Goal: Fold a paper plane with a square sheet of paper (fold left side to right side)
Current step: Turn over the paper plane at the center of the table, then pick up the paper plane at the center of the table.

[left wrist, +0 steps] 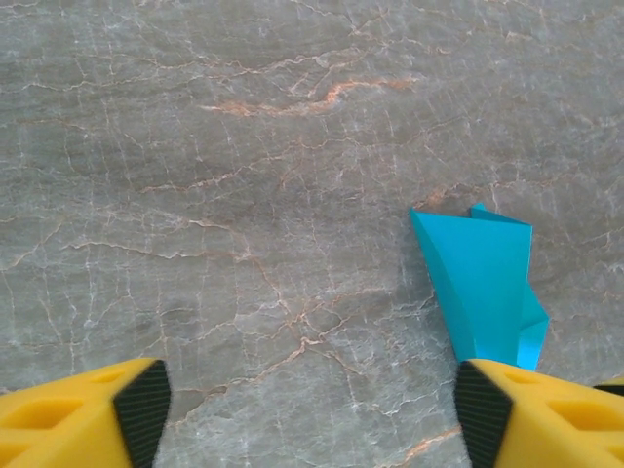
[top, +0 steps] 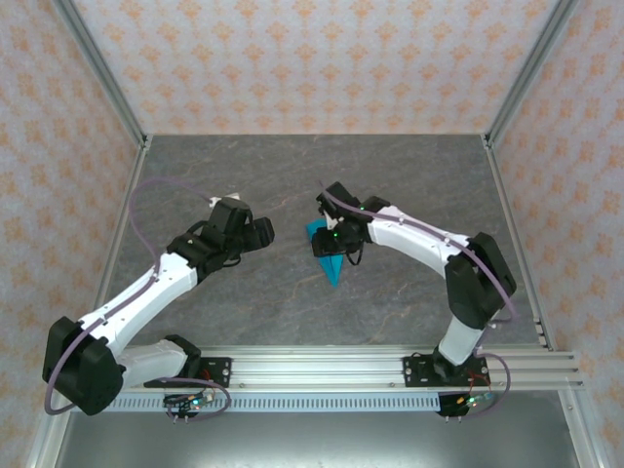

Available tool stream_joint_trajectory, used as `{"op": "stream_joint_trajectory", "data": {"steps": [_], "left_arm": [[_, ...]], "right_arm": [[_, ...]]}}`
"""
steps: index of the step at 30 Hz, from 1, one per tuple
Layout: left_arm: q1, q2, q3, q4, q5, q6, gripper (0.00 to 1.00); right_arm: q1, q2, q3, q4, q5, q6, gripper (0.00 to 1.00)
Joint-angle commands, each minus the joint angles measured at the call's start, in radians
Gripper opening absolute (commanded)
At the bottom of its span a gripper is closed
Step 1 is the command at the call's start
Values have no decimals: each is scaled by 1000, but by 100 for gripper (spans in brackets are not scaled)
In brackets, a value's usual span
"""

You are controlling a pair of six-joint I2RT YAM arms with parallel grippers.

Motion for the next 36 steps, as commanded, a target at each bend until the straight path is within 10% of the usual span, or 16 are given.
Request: {"op": "stream_joint_trajectory", "data": {"steps": [1, 14, 36], "left_arm": [[7, -45, -18, 24, -33, -4, 85], [6, -52, -20, 15, -37, -4, 89], [6, -81, -13, -19, -56, 13, 90]], "right_arm": [[-4, 57, 19, -75, 59, -23, 49], [-1, 135, 31, -69, 52, -48, 48], [-29, 262, 219, -125, 79, -39, 6]]}}
